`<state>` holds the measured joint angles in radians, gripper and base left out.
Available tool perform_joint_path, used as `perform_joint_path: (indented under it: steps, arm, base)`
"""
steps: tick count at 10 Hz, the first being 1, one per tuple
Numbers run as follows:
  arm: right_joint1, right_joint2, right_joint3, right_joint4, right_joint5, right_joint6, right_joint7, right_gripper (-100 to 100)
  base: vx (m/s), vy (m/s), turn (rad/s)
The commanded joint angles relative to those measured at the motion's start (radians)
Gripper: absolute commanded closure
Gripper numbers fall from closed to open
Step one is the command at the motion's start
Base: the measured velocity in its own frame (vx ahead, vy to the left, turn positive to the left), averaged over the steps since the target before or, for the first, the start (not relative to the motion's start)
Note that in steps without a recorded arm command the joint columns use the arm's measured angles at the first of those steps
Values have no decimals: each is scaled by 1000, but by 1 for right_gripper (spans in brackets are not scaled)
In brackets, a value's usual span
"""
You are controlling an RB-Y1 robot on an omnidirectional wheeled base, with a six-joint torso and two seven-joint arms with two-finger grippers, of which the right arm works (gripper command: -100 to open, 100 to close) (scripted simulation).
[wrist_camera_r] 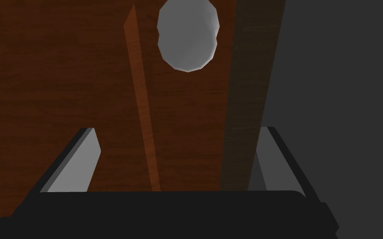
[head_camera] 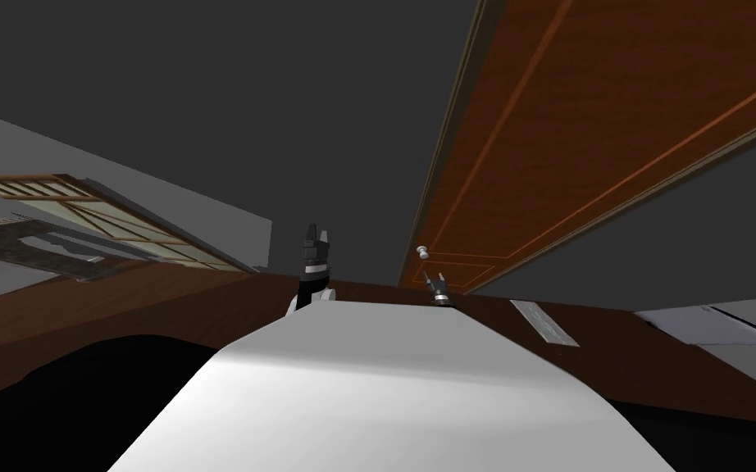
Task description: Pull the door open
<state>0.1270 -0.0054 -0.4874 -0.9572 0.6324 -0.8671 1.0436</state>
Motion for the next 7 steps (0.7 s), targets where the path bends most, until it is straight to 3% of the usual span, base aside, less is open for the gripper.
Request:
perform_joint_path:
  steps: [1, 7]
  arm:
    - [2, -30, -15, 21, -12, -15, -2, -100]
    - [9, -81, -61, 82, -49, -60, -8, -100]
  base:
    - [103, 35, 142]
    - [184, 26, 89]
